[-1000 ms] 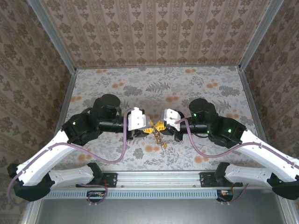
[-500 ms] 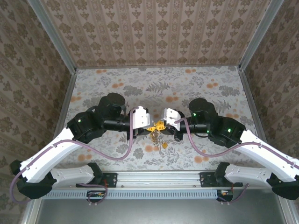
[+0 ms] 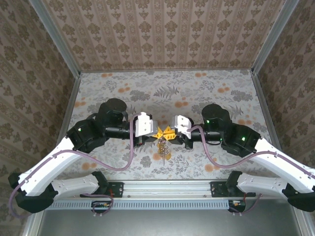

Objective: Put the keys on the keyring

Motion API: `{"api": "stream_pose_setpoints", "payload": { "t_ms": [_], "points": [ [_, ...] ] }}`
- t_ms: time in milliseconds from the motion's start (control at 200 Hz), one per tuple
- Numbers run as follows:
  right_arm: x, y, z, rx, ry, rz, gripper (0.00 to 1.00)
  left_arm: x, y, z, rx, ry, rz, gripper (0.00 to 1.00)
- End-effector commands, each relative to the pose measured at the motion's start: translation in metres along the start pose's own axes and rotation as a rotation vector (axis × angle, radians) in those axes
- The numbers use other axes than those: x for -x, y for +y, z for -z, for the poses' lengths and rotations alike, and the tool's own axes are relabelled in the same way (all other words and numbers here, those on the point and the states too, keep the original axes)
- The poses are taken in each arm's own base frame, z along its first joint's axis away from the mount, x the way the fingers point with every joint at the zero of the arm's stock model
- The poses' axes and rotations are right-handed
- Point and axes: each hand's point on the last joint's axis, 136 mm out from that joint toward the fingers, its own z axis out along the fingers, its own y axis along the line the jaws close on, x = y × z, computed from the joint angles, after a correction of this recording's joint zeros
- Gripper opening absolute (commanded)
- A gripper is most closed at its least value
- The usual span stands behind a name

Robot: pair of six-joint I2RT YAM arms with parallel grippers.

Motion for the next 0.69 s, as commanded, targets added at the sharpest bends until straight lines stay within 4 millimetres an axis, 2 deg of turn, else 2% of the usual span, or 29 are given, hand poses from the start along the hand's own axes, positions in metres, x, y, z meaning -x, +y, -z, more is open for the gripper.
{"api": "stream_pose_setpoints", "payload": {
  "t_ms": [0, 200, 690],
  "points": [
    [0.019, 0.013, 0.008, 0.057, -0.093, 0.039, 0.16, 0.033, -0.009, 0.013, -0.057, -0.16, -0.021, 0.0],
    [0.022, 0.022, 0.01, 0.103, -0.118, 0.051, 0.16, 0.05, -0.009, 0.021, -0.093, -0.275, -0.009, 0.0],
    [0.012, 0.025, 0.018, 0.079, -0.112, 0.049, 0.21, 0.066, -0.007, 0.032, -0.136, -0.372, 0.015, 0.0]
  ]
}}
